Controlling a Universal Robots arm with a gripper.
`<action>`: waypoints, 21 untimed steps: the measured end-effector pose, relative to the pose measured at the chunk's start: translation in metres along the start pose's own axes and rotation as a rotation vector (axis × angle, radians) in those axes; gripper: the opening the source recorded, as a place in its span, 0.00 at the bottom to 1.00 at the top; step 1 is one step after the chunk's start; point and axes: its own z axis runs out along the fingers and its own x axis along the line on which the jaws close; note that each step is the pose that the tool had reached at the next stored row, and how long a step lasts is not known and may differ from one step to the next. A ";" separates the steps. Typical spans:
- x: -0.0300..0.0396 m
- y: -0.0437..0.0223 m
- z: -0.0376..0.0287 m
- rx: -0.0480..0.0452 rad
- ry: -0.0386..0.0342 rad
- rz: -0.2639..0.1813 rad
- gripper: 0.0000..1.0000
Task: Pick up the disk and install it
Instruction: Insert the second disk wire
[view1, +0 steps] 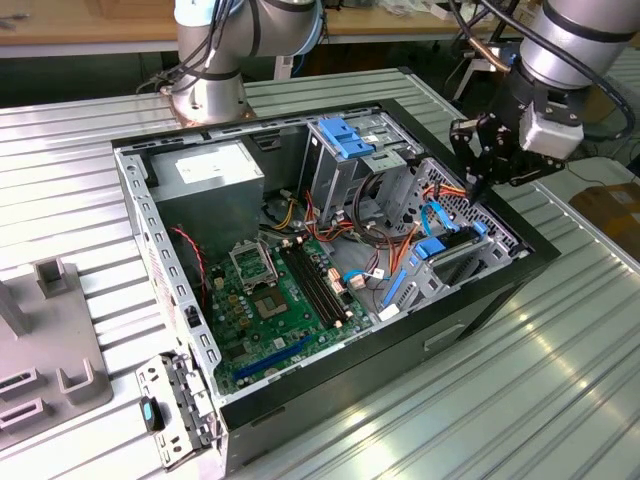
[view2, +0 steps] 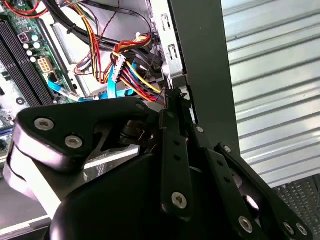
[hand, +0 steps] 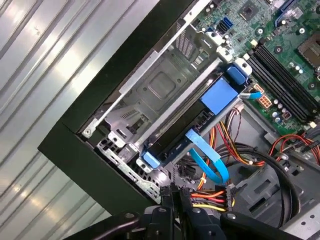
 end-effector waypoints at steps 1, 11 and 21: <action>0.0000 0.0000 0.0001 -0.0008 0.0014 0.010 0.17; -0.0007 0.0009 0.0013 -0.0145 0.0236 0.175 0.17; -0.0054 0.0058 0.0006 -0.0229 0.0379 0.280 0.17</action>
